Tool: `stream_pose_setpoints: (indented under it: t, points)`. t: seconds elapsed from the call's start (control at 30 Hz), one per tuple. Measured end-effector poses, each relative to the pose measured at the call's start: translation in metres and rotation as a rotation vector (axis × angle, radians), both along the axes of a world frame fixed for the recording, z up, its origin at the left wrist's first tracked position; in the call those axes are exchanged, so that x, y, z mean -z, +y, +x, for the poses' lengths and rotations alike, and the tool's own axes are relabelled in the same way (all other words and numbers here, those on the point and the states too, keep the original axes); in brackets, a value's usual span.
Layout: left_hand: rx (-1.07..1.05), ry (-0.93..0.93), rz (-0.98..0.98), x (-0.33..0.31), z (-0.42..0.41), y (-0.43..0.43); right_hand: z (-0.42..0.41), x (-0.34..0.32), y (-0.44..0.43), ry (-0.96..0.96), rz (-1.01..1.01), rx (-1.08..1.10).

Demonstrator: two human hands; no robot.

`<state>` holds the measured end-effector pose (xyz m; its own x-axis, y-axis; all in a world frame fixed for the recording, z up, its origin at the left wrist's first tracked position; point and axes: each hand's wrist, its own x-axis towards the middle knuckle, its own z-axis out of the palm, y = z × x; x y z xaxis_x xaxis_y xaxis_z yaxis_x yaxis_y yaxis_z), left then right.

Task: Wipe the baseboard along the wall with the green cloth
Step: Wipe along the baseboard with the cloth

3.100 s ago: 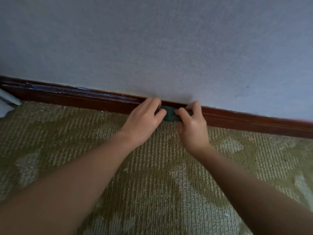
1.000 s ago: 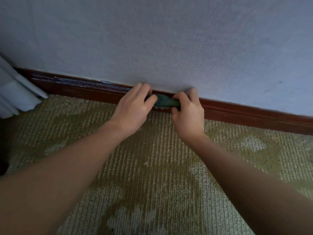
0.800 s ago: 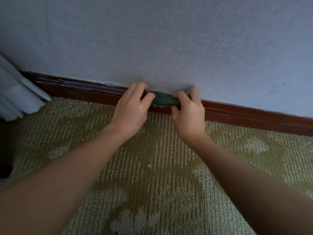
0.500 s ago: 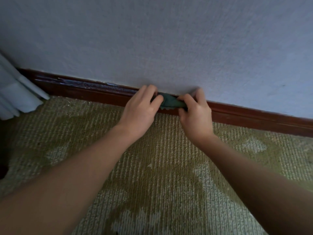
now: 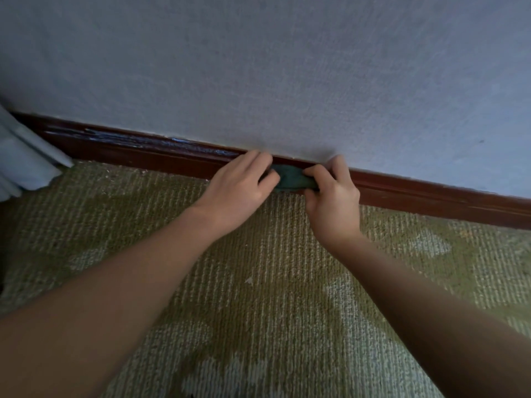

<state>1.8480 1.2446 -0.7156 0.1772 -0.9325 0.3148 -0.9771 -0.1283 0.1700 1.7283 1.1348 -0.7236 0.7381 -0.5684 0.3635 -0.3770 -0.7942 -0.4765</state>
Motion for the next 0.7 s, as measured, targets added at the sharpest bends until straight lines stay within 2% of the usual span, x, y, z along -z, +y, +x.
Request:
stream_pose_setpoints:
  t: [0.17,0.3,0.5,0.7]
  points:
    - [-0.151,0.075,-0.006,0.007,-0.005,0.002,0.001,0.000,0.001,0.018,-0.012,-0.021]
    - [-0.100,0.092,-0.029,0.005,-0.008,0.004,-0.004,-0.004,-0.002,0.065,-0.021,-0.070]
    - [-0.078,-0.008,-0.127,0.007,-0.013,-0.002,-0.006,-0.017,-0.009,0.231,-0.112,-0.136]
    - [0.045,-0.102,-0.129,0.009,-0.015,-0.017,-0.021,-0.019,-0.021,0.253,-0.194,-0.138]
